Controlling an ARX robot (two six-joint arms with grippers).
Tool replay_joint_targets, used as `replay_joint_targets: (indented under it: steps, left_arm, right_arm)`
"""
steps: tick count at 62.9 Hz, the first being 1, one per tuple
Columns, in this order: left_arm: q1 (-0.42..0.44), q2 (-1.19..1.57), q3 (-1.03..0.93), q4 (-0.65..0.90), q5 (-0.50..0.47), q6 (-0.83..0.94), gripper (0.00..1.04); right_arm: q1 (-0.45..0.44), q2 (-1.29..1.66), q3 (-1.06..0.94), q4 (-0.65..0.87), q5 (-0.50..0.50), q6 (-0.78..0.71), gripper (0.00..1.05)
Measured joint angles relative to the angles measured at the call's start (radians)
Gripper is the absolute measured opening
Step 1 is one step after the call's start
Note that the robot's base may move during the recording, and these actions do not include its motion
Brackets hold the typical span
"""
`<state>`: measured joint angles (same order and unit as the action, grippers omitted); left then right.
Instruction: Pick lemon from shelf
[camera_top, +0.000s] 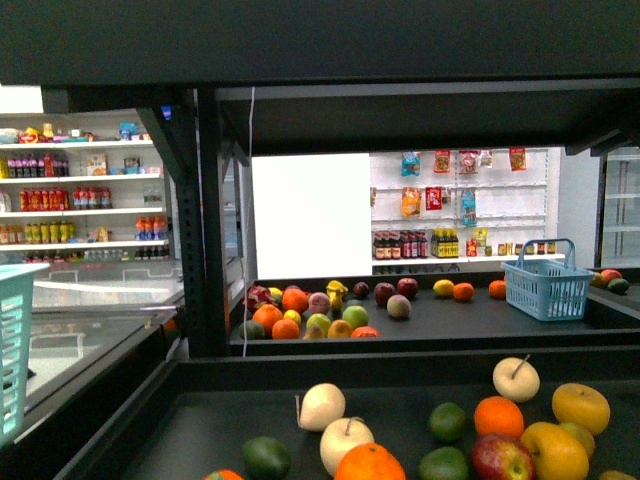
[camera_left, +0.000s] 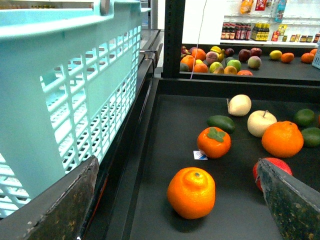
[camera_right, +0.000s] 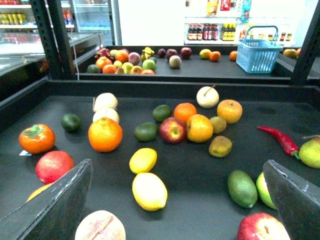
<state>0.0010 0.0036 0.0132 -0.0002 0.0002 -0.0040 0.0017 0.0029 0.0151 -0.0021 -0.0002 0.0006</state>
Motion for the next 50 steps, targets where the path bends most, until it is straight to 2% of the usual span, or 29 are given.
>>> replay_joint_targets:
  steps: [37,39,40,42,46,50]
  left_arm:
    - [0.000,0.000,0.000,0.000,0.000,-0.001,0.97]
    - [0.005,0.012,0.010,-0.032,0.037,-0.036,0.97]
    - [0.001,0.039,0.033,-0.098,0.077,-0.088,0.97]
    - [-0.032,0.109,0.069,-0.153,0.102,-0.174,0.97]
    - [-0.060,0.209,0.124,-0.121,0.145,-0.306,0.97]
    - [-0.014,0.325,0.211,-0.044,0.222,-0.409,0.97]
  right_arm:
    - [0.000,0.000,0.000,0.001,0.000,0.000,1.02]
    - [0.000,0.000,0.000,0.000,0.000,0.000,1.02]
    - [0.000,0.000,0.000,0.000,0.000,0.000,1.02]
    - [0.000,0.000,0.000,0.000,-0.001,0.000,1.02]
    - [0.000,0.000,0.000,0.000,0.000,0.000,1.02]
    - [0.000,0.000,0.000,0.001,0.000,0.000,1.02]
